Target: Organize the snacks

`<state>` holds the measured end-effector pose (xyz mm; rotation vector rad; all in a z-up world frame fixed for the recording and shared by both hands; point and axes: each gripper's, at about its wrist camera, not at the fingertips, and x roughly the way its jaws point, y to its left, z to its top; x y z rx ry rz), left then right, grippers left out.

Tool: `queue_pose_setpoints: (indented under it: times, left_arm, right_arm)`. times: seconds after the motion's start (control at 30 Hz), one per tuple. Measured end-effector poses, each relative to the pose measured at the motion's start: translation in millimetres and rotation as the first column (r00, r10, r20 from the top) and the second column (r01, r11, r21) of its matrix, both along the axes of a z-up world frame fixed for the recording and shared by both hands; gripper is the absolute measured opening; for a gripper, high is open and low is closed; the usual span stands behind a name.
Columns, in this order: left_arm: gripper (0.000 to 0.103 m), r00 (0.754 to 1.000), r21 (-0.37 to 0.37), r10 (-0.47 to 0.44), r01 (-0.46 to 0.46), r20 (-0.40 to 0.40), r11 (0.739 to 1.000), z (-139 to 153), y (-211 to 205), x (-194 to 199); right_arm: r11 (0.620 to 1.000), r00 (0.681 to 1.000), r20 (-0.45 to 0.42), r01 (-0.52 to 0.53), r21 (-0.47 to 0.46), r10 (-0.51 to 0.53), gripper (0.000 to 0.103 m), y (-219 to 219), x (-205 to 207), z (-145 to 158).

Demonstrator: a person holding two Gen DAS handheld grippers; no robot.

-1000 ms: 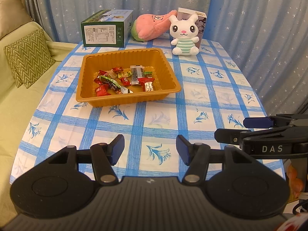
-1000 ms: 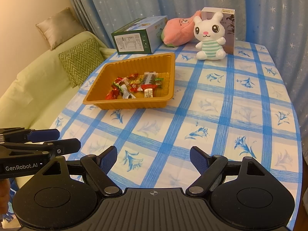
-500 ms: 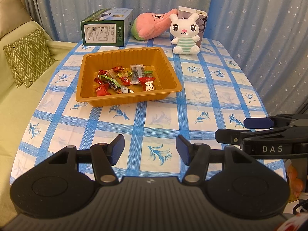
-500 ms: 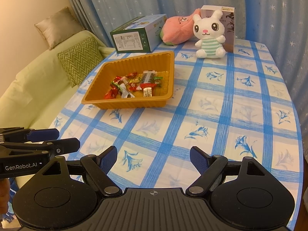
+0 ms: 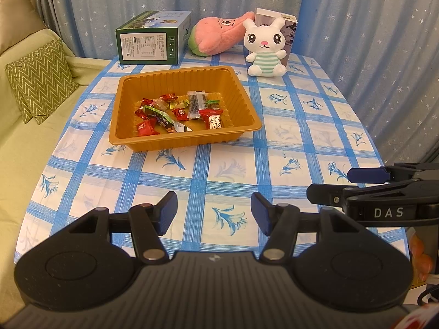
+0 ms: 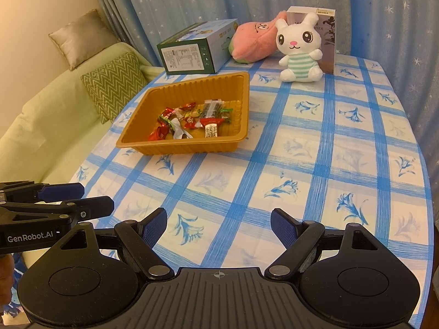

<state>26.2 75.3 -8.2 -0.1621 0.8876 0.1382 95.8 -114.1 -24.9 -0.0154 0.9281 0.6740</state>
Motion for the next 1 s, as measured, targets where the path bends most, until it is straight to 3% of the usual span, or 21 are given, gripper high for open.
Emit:
queue_pose_setpoints:
  times: [1.0]
  left_arm:
    - [0.06, 1.0, 0.001, 0.004, -0.004, -0.013, 1.0, -8.8, 4.3, 12.2]
  right_arm:
    - [1.0, 1.0, -0.008, 0.002, -0.003, -0.002, 0.082, 1.3, 2.6, -5.3]
